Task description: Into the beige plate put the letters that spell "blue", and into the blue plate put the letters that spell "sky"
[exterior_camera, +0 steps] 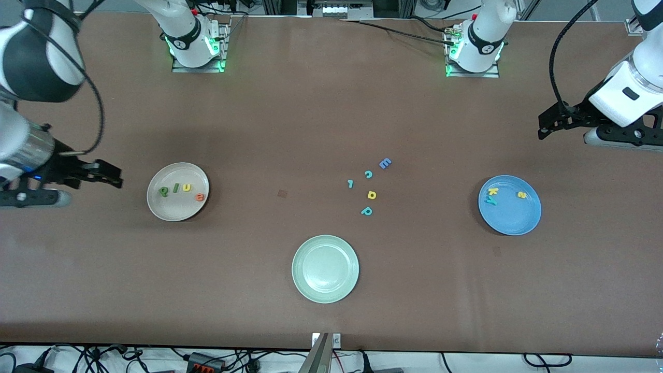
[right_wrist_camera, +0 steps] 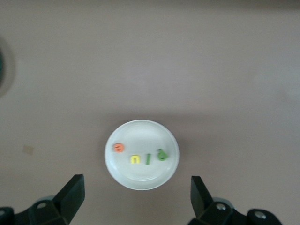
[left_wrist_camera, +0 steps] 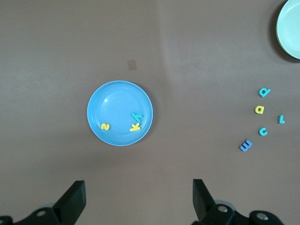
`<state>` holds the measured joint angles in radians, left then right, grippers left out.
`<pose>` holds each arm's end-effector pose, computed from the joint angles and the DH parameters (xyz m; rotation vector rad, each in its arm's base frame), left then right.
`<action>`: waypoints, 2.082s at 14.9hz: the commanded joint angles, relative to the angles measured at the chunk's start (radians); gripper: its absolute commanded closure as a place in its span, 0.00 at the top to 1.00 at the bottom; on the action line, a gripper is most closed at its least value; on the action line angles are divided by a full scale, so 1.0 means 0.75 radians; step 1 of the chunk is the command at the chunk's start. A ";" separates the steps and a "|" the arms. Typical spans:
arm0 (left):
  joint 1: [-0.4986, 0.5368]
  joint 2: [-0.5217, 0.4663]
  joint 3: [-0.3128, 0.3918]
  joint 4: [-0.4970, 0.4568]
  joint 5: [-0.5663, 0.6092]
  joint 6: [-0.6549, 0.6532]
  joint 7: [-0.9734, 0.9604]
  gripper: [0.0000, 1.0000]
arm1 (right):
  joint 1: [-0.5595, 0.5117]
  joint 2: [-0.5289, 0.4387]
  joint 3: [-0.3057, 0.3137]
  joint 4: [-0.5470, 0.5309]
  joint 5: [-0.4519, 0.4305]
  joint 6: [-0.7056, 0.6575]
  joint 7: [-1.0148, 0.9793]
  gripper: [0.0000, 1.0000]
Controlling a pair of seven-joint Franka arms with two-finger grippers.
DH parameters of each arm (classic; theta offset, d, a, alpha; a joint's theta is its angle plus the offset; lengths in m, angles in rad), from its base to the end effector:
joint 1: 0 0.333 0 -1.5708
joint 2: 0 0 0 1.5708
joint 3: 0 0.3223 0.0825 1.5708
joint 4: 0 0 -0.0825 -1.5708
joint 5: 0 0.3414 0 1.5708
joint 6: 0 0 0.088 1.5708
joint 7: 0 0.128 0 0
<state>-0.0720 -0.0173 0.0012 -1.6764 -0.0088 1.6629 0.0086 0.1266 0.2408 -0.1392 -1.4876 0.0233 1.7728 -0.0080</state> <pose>0.5114 -0.0373 0.5811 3.1303 -0.1231 0.0055 0.6003 0.0039 0.5314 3.1302 -0.0063 0.0730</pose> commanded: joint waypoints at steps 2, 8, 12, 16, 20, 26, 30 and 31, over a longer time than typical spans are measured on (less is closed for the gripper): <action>-0.004 -0.012 -0.004 0.012 0.024 -0.025 0.003 1.00 | -0.181 -0.092 0.057 -0.009 -0.033 -0.044 -0.014 1.00; -0.006 -0.014 -0.004 0.012 0.024 -0.035 0.003 1.00 | -0.220 -0.159 0.098 -0.007 -0.039 -0.118 -0.045 1.00; -0.006 -0.014 -0.004 0.012 0.024 -0.045 0.005 1.00 | -0.155 -0.214 0.098 -0.078 -0.092 -0.169 -0.016 1.00; -0.008 -0.016 -0.008 0.012 0.024 -0.049 0.005 1.00 | -0.148 -0.337 0.094 -0.254 -0.111 -0.110 0.041 1.00; -0.002 -0.018 -0.028 0.012 0.024 -0.053 0.005 1.00 | -0.144 -0.384 0.093 -0.328 -0.113 -0.085 -0.038 1.00; -0.002 -0.014 -0.030 0.026 0.024 -0.055 0.003 1.00 | -0.146 -0.366 0.094 -0.309 -0.095 -0.089 -0.038 1.00; -0.004 -0.010 -0.030 0.030 0.024 -0.055 0.005 1.00 | -0.148 -0.364 0.091 -0.309 -0.088 -0.106 -0.051 1.00; -0.008 -0.012 -0.030 0.030 0.024 -0.055 0.005 1.00 | -0.148 -0.362 0.093 -0.309 -0.088 -0.112 -0.051 1.00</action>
<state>-0.0744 -0.0192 -0.0164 -1.6681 -0.0088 1.6426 0.0086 0.0155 -0.0199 -0.0705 -1.7051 -0.0443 1.6912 -0.0267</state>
